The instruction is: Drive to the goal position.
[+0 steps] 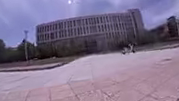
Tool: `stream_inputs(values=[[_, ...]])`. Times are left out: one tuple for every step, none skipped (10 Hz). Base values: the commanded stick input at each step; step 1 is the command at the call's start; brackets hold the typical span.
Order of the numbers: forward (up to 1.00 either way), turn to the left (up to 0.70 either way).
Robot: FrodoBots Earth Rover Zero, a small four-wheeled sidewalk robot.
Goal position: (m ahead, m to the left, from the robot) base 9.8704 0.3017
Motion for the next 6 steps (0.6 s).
stream_inputs(values=[[0.7, 0.0], [0.7, 0.0], [0.7, 0.0], [0.7, 0.0], [0.7, 0.0], [0.7, 0.0]])
